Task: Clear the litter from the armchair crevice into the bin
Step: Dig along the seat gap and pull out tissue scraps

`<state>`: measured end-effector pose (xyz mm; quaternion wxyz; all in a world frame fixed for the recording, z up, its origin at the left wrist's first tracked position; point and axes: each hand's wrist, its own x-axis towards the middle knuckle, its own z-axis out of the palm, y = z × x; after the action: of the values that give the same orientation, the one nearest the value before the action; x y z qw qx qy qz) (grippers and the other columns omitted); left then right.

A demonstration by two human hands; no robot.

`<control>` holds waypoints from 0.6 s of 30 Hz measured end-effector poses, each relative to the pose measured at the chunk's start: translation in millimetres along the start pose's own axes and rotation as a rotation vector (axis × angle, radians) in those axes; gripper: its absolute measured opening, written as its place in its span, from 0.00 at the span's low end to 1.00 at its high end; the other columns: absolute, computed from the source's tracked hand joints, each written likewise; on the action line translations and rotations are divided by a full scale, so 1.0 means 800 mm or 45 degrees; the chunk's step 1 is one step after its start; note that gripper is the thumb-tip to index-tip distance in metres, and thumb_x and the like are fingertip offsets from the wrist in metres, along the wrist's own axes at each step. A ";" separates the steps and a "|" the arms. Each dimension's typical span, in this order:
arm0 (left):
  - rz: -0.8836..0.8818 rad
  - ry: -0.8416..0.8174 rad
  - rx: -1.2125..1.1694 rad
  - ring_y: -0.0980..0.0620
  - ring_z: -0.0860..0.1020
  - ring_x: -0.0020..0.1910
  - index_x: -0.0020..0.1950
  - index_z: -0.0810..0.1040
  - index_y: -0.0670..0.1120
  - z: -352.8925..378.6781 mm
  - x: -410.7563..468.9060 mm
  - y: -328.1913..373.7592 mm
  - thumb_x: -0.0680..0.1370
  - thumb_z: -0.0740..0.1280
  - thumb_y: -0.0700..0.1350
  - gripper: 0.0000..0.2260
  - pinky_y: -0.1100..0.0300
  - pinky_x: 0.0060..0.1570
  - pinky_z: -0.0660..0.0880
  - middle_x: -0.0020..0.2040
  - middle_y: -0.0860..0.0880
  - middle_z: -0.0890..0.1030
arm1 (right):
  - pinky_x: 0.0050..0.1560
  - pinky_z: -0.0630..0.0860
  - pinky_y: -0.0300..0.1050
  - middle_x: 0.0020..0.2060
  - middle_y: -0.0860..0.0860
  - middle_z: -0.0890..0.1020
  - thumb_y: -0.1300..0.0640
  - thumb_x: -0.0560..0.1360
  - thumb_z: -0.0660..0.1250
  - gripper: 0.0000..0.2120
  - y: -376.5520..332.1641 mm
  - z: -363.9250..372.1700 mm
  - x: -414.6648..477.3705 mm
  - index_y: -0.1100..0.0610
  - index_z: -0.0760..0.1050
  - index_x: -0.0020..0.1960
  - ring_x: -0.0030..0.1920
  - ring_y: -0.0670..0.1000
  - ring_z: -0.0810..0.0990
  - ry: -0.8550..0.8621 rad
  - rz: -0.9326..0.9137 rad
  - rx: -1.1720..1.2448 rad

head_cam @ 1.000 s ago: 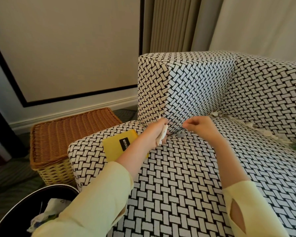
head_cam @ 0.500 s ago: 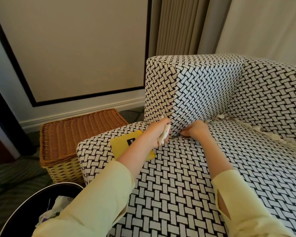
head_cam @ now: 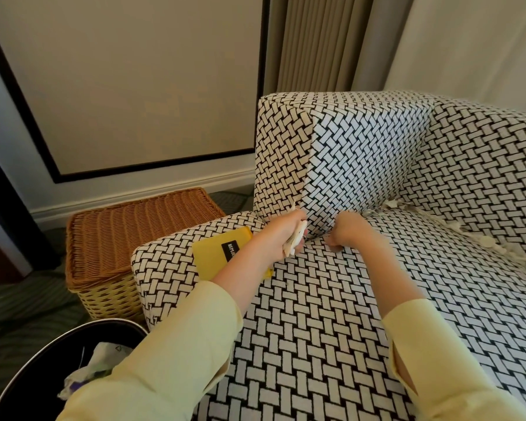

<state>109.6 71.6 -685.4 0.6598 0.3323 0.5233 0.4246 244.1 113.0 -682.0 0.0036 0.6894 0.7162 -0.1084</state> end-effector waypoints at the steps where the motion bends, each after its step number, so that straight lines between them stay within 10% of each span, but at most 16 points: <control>1: -0.006 -0.009 0.001 0.58 0.67 0.15 0.36 0.70 0.43 0.003 -0.001 0.000 0.78 0.61 0.44 0.11 0.73 0.16 0.63 0.31 0.48 0.71 | 0.43 0.74 0.42 0.34 0.50 0.75 0.59 0.71 0.68 0.06 0.003 -0.003 -0.003 0.59 0.73 0.37 0.42 0.52 0.75 -0.044 -0.016 -0.018; 9: -0.037 -0.065 -0.007 0.58 0.66 0.14 0.37 0.70 0.44 0.028 0.002 -0.005 0.79 0.61 0.45 0.11 0.73 0.16 0.63 0.31 0.48 0.70 | 0.52 0.77 0.46 0.36 0.53 0.79 0.64 0.72 0.66 0.13 0.055 -0.028 -0.025 0.60 0.74 0.29 0.39 0.49 0.78 0.191 0.002 0.383; 18: -0.027 -0.043 0.032 0.58 0.68 0.15 0.36 0.71 0.43 0.046 0.005 -0.013 0.79 0.61 0.45 0.12 0.73 0.16 0.63 0.31 0.48 0.71 | 0.47 0.77 0.44 0.45 0.54 0.82 0.58 0.70 0.72 0.09 0.052 0.001 -0.021 0.60 0.82 0.48 0.46 0.51 0.78 0.166 0.099 0.197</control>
<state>147.7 71.2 -688.2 0.6688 0.3420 0.5210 0.4054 285.8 97.5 -686.2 -0.0920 0.7203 0.6773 -0.1182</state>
